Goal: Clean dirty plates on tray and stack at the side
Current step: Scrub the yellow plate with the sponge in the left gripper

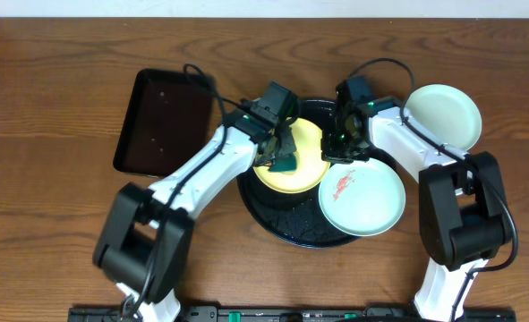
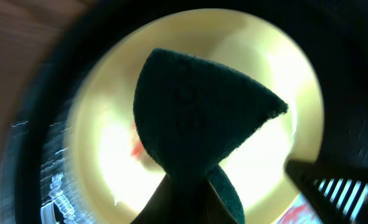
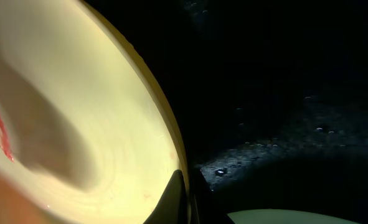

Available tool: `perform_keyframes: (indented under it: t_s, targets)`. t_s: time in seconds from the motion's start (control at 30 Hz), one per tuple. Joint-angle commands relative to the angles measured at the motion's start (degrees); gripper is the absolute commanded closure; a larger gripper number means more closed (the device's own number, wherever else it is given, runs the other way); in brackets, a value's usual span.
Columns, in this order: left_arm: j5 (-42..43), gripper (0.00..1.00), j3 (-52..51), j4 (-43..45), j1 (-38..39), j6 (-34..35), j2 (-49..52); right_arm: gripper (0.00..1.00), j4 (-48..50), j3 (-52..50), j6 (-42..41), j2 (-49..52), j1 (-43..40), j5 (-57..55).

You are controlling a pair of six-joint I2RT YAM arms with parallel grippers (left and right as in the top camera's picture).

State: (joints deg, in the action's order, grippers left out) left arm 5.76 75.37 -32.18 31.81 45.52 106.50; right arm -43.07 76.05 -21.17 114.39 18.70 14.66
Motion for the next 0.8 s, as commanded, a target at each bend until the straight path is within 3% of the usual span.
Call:
perform_keyframes:
  t_s: [0.0,0.27,0.57,0.77]
  targets:
    - [4.83,0.92,-0.42,3.74,0.52,2.62,3.72,0.99,-0.26,-0.02,1.55,1.11,1.84,-1.64]
    - [6.67,0.92,-0.42,6.54,0.61,2.58,9.73,0.99,-0.24,-0.02,1.55,1.11,2.95,-2.80]
    - [-13.33,0.92,-0.39,-4.17,0.00,2.64,10.29,0.99,-1.16,-0.02,1.55,1.11,2.93,-5.68]
    - [-20.24,0.92,0.57,-11.34,-2.78,4.79,10.29,0.99,-1.53,-0.02,1.55,1.11,2.93,-5.86]
